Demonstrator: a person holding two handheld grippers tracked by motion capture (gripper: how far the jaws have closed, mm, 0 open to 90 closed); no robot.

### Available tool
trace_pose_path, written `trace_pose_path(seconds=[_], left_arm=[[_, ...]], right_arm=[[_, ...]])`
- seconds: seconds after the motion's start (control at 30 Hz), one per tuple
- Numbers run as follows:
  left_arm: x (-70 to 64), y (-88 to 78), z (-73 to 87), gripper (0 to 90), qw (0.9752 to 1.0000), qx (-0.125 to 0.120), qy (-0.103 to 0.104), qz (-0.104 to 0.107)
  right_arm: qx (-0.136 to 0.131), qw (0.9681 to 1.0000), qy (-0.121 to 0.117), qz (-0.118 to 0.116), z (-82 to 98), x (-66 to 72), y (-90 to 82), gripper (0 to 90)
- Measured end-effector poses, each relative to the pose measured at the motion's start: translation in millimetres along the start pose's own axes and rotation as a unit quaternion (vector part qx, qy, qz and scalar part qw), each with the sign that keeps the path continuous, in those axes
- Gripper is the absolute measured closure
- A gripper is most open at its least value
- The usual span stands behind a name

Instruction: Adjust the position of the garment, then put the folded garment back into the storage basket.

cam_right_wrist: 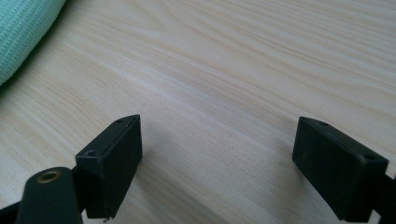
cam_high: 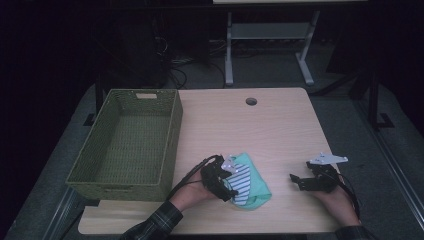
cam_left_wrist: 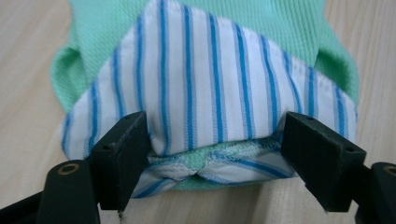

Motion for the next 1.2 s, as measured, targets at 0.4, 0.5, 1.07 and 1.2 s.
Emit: trace_pose_path(seconds=[0.4,0.5,1.07,1.2], left_arm=[[-2.2,7.5,6.8,21.0,0.9998,0.013,-0.008,0.015],[-2.7,7.1,6.7,23.3,0.9998,0.014,-0.005,0.014],[-6.5,4.4,0.4,68.6,0.9989,0.012,-0.02,0.04],[-6.8,4.6,-0.8,72.2,0.9989,0.015,-0.024,0.038]], right_arm=[[0.0,1.0,0.001,0.001,0.1,0.0,0.0,15.4],[0.0,1.0,0.001,0.001,0.1,0.0,0.0,15.4],[-0.001,1.0,0.003,0.003,0.1,-0.2,-0.1,15.4],[-0.001,1.0,0.003,0.003,0.1,-0.2,-0.1,15.4]])
Point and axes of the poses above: each handheld gripper's, and its own axes: y roughly forward along the jaws, z roughly out of its underside, x roughly to its left, the point moved 8 cm from there along y, roughly forward along the jaws, and after that the axes turned 11 degrees about -z, right-handed, at the moved point
